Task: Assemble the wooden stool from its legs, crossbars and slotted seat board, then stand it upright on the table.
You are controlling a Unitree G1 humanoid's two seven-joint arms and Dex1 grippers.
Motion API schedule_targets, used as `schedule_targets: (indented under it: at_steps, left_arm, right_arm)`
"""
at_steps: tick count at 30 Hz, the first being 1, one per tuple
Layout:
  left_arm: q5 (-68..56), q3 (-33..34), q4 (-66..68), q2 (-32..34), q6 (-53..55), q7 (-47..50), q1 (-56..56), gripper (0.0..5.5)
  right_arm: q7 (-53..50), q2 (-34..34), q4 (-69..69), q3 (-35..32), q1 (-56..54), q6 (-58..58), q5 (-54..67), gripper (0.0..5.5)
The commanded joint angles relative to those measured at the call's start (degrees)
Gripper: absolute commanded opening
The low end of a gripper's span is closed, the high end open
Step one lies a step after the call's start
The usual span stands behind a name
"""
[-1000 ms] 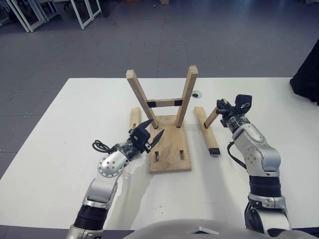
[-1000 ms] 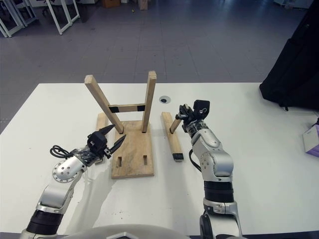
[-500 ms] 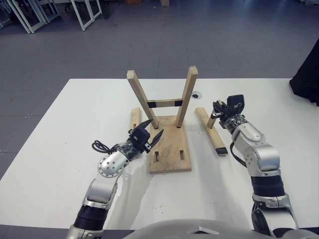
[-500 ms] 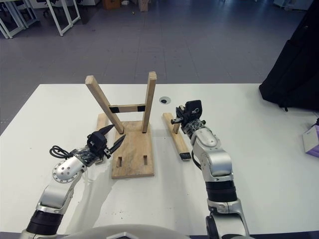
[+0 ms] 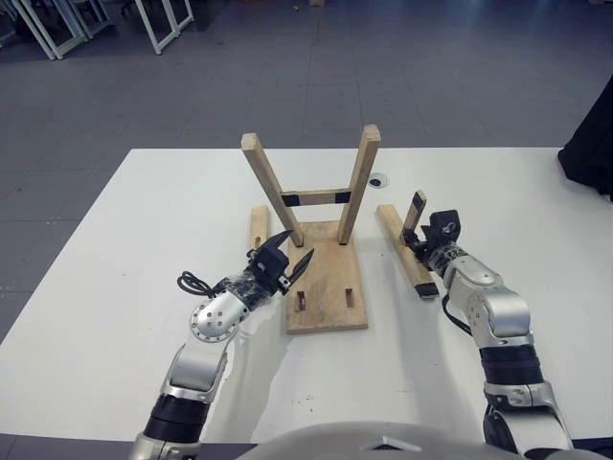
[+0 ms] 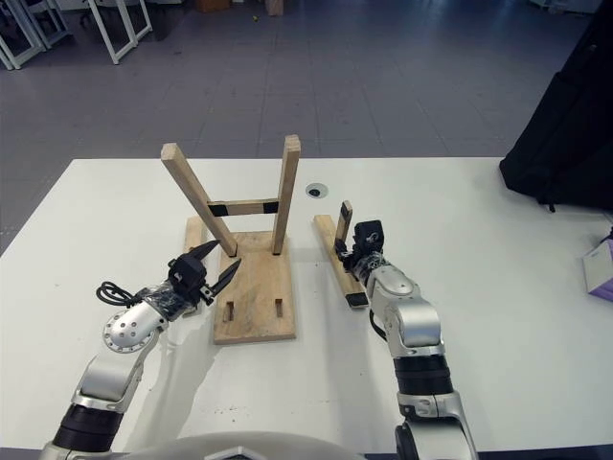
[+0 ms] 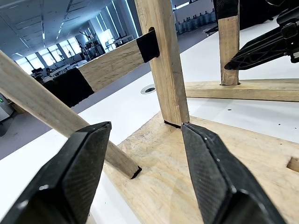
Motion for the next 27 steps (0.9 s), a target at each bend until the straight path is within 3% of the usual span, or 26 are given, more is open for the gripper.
schedule_targets:
  at_steps: [1,27]
  left_arm:
    - [0.4,0.2,1.0,0.3,-0.5,0.0,-0.8,2.75]
    - [0.7,-0.3,1.5,1.1,-0.9,-0.7,-0.4,2.75]
  right_arm:
    - [-0.1,0.7,-0.8,-1.2,-1.0,0.2,-0.1,2.82]
    - [0.1,1.6,-6.6,-0.7,-1.4,0.3,-1.0,2.82]
